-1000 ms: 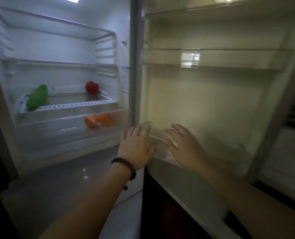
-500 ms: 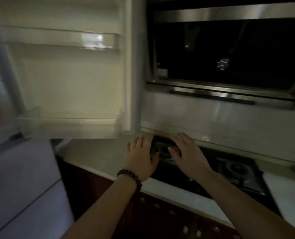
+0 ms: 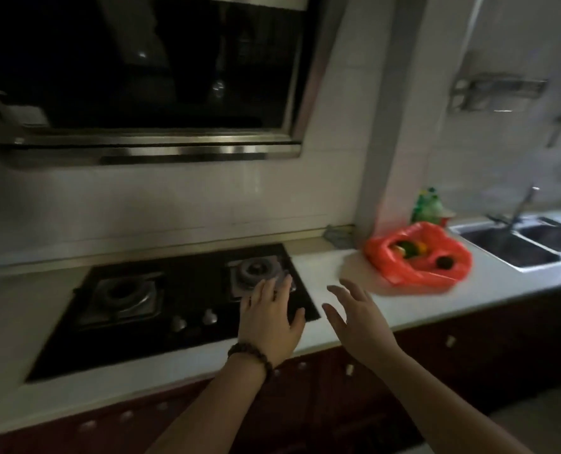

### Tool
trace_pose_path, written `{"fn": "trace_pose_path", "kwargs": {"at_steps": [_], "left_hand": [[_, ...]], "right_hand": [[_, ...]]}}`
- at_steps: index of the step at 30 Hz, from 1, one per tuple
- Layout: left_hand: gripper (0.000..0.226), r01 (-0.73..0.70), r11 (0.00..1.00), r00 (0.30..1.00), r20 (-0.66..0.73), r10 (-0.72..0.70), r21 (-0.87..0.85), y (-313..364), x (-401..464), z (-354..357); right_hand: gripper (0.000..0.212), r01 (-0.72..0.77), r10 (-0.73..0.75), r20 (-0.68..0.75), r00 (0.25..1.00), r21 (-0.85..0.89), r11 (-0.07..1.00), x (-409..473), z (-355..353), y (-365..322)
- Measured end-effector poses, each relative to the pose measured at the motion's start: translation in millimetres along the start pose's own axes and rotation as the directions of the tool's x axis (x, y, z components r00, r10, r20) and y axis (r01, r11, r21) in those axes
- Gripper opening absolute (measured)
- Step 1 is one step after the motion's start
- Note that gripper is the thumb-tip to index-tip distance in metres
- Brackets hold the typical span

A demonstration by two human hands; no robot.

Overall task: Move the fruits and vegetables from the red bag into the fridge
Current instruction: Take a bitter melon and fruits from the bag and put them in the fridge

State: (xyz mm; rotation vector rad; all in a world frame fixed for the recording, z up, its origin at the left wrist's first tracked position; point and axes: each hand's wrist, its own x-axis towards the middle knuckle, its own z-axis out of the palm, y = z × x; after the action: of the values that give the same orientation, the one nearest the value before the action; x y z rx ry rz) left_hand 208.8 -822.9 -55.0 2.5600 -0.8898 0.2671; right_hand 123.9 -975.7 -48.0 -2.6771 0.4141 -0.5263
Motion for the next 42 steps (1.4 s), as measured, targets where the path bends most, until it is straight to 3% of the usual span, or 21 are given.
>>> {"fn": "trace_pose_path", "kwargs": {"at_steps": [6, 14, 24, 32, 42], "left_hand": [[0.064, -0.163, 0.985, 0.982, 0.089, 0.168, -0.062, 75.5, 51.9, 67.1], [0.062, -0.245, 0.963, 0.955, 0.145, 0.259, -0.111, 143.6, 141.7, 147.3], [0.058, -0.272, 0.951, 0.946, 0.141, 0.292, -0.149, 203.1, 280.6, 222.6], [0.059, -0.298, 0.947, 0.922, 0.222, 0.318, -0.121, 259.0, 340.9, 285.4], [0.057, -0.084, 0.987, 0.953, 0.279, 0.12, -0.136, 347.5, 411.4, 392.8]], "right_hand": [[0.047, -0.244, 0.242, -0.039, 0.97, -0.091, 0.965, -14.5, -31.6, 101.0], [0.046, -0.38, 0.378, -0.038, 0.925, -0.095, 0.92, 35.3, -44.2, 207.7], [0.043, -0.348, 0.348, -0.016, 0.937, -0.111, 0.931, 140.2, -54.1, 318.0], [0.042, -0.376, 0.381, 0.02, 0.925, -0.121, 0.919, 183.5, -58.6, 418.5], [0.041, -0.288, 0.295, 0.141, 0.945, -0.069, 0.955, 276.9, -77.1, 607.4]]}}
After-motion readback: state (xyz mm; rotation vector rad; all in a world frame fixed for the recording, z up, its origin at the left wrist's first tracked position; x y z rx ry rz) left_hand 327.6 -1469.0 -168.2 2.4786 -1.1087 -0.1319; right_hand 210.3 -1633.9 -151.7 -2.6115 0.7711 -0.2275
